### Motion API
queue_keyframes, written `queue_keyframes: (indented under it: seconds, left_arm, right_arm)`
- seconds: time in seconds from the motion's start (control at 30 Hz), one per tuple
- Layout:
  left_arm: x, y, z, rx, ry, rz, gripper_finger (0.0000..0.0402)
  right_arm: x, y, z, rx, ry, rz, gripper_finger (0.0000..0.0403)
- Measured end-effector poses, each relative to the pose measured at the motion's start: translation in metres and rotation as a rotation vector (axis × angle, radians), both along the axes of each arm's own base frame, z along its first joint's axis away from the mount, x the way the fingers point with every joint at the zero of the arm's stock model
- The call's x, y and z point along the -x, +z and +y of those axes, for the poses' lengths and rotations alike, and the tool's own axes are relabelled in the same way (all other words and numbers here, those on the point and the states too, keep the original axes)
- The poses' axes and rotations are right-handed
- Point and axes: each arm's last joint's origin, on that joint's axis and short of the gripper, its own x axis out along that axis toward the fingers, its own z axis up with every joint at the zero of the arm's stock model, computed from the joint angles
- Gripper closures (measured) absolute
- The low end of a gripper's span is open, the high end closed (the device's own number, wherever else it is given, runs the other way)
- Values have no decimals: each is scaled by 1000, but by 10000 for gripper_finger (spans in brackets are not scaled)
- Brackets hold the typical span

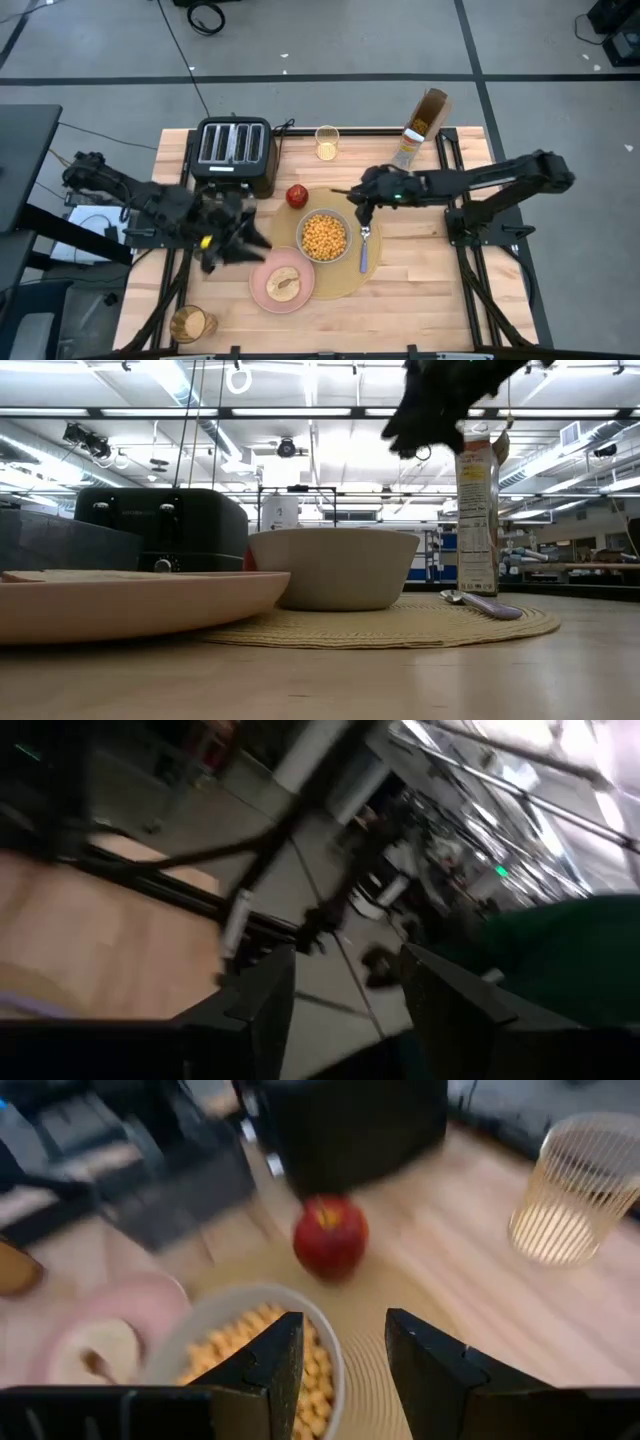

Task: Arrange a breakfast setting
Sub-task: Put the orange cup on the table mat to the top right of the gray bowl

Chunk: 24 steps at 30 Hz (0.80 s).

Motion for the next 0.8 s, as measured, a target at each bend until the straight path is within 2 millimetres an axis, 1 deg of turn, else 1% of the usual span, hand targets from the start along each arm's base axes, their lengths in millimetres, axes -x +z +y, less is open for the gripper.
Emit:
queue_keyframes:
  seconds: [0.1,0.23,0.33,0.43,0.5,0.6,0.7,0.8]
  left_arm:
    - [-5,9,-20,3,-26,39,236]
    - [-15,17,-52,36,-14,210,256]
    - [-20,25,-77,71,0,349,260]
    - [-24,27,-100,137,4,494,260]
    - [-27,23,-112,209,30,596,260]
    - [-26,9,-130,321,80,758,260]
    - [-17,-5,-147,409,100,929,260]
    - [-4,-15,-158,491,149,1067,260]
  right_arm:
    - [15,19,9,40,7,-72,252]
    - [32,38,18,94,41,-136,252]
    - [41,43,20,147,83,-123,252]
    - [49,44,21,175,111,-85,252]
    - [53,44,23,181,142,-70,252]
    - [59,45,31,169,208,-59,252]
    - [64,43,41,177,264,-36,252]
    - [66,40,51,218,338,-4,252]
